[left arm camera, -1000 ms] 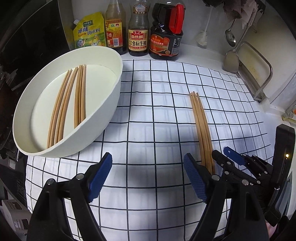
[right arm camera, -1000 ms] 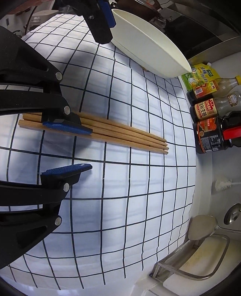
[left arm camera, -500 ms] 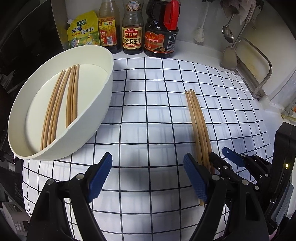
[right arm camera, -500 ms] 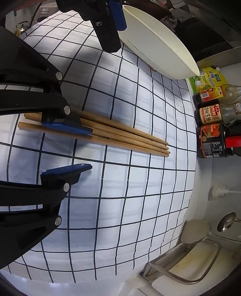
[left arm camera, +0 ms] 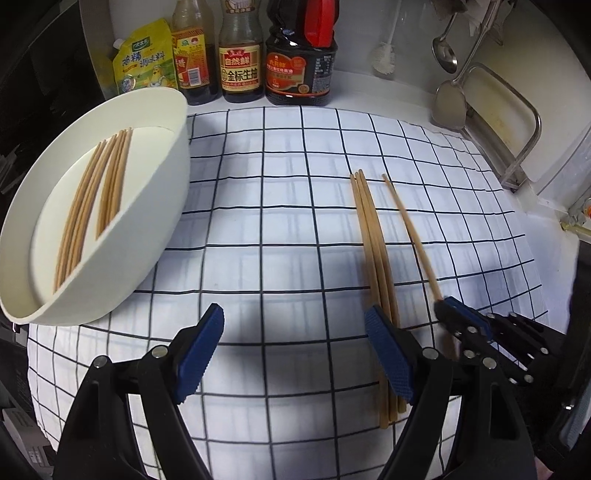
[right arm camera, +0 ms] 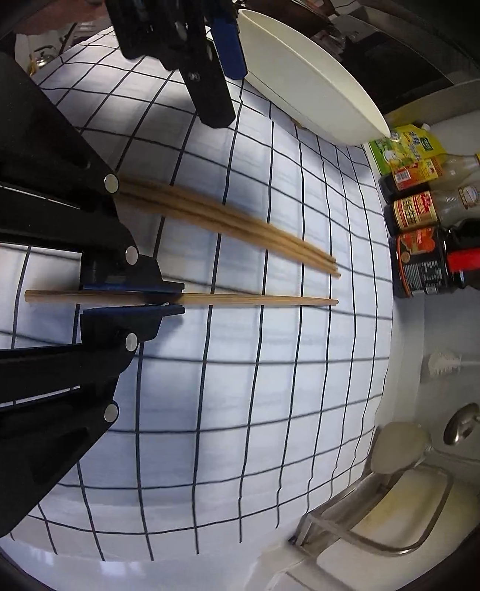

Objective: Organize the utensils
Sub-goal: 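Close the left tool on one chopstick while the right tool grasps another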

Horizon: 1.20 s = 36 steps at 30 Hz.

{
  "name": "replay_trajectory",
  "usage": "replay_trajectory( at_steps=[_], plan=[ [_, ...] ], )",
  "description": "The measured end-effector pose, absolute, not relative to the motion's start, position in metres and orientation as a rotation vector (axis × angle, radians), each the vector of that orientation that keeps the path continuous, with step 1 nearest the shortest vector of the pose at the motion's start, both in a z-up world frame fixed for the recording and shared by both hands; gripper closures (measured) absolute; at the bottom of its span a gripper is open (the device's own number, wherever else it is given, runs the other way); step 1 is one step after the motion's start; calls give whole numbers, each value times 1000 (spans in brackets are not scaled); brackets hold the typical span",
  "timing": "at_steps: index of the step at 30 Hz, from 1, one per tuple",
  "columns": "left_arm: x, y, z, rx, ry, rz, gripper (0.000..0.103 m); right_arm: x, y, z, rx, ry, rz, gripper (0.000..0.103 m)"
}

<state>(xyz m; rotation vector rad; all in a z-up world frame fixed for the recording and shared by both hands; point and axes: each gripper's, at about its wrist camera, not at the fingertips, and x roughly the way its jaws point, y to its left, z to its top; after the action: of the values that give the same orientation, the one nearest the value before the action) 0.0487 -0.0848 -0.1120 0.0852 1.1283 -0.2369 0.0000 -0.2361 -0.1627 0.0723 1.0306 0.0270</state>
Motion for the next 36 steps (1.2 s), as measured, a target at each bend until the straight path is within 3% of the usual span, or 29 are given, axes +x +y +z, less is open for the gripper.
replay_trajectory(
  at_steps=[12,20,29,32,34,36],
  plan=[
    [57,-109,-144,91,1162,-249,25,-18,-275,-163,152,998,-3,96],
    [58,-113,-150,115,1149,-235,21,-16,-276,-164,140,991,-11,77],
    [60,-119,-153,159,1119,-204,20,-9,-263,-166,38,985,-30,76],
    [58,-120,-152,157,1108,-213,28,-9,-253,-168,-37,981,-36,76],
    [53,-124,-150,170,1092,-234,42,-9,-253,-168,-34,981,-35,81],
    [50,-127,-148,178,1084,-253,65,-9,-252,-167,-30,981,-25,87]
  ],
)
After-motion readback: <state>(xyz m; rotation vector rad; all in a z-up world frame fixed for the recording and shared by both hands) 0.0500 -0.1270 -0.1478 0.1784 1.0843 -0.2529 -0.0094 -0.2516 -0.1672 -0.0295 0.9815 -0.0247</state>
